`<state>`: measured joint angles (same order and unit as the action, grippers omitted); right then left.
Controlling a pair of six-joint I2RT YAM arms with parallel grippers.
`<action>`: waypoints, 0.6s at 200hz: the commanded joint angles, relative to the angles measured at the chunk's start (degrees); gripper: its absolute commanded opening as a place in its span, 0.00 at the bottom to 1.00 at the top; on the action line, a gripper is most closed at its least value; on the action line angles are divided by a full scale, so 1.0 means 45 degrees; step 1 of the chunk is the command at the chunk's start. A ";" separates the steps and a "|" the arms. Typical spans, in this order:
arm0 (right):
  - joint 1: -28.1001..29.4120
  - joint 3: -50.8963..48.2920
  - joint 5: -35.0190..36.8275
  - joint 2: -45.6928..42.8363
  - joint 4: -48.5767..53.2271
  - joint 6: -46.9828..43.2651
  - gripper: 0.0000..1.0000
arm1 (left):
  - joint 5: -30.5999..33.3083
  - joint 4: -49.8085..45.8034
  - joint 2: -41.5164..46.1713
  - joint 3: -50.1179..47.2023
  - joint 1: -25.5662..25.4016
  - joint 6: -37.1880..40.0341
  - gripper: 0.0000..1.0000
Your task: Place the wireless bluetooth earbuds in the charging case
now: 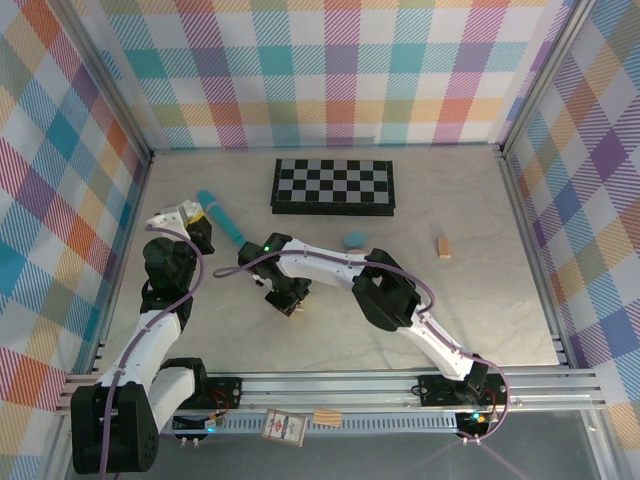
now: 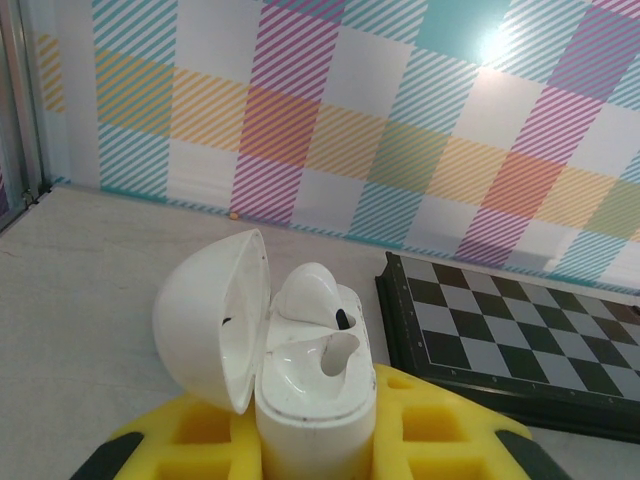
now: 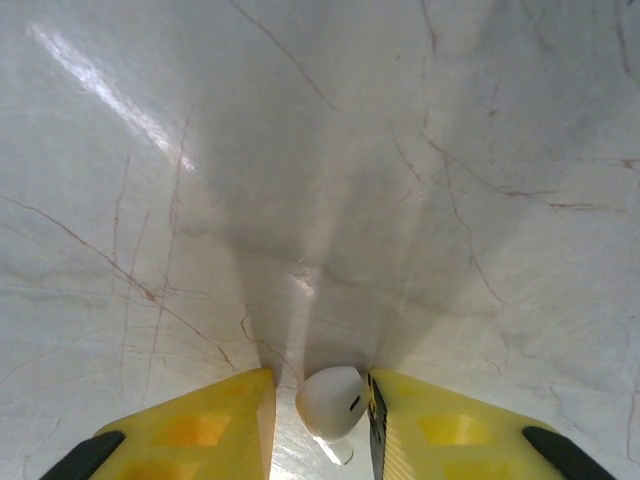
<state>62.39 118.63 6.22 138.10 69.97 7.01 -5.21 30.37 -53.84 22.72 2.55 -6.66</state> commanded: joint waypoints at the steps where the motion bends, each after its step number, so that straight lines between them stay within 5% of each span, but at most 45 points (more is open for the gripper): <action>1: 0.0061 0.0235 0.0371 0.0078 0.0495 0.0143 0.29 | -0.0334 0.0345 0.0117 0.0187 0.0196 -0.0035 0.00; 120: -0.0883 -0.3192 -0.0520 -0.3315 -0.1904 0.1276 0.26 | -0.1331 -0.0062 0.0316 0.0187 0.0109 0.0178 0.01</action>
<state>60.14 108.18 5.65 129.08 64.53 10.11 -8.97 29.45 -52.97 22.72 2.57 -6.39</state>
